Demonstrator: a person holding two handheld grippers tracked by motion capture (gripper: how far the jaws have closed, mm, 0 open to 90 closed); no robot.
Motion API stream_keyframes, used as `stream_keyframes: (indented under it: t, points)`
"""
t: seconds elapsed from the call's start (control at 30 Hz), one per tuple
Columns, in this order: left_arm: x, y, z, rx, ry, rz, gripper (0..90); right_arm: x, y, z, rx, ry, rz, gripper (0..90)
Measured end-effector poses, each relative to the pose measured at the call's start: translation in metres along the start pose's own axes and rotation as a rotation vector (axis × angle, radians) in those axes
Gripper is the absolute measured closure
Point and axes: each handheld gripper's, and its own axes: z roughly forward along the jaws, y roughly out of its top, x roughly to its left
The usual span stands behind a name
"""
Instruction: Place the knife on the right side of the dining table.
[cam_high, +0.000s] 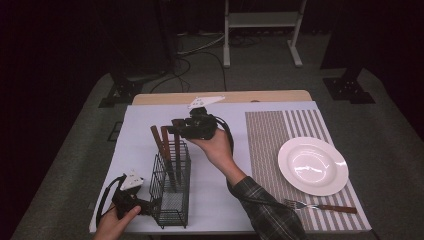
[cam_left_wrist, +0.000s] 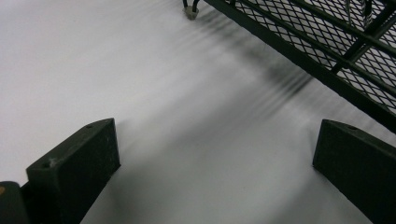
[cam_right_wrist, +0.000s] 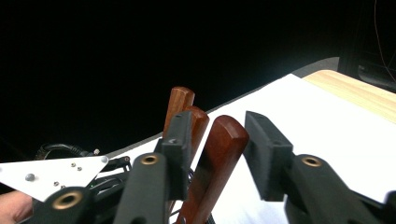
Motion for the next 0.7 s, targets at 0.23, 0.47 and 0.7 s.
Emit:
stream_keyframes:
  t: [0.23, 0.47, 0.7]
  points:
    - [0.0, 0.0, 0.0, 0.0, 0.0, 0.001, 0.0, 0.0, 0.0, -0.003, -0.005, -0.001, 0.002, 70.1]
    - [0.0, 0.0, 0.0, -0.001, 0.0, -0.001, 0.0, 0.009, 0.0, -0.009, -0.02, 0.039, 0.002, 72.8]
    - [0.0, 0.0, 0.0, 0.0, -0.001, 0.0, 0.0, 0.026, 0.0, -0.019, -0.027, 0.111, -0.03, 75.6]
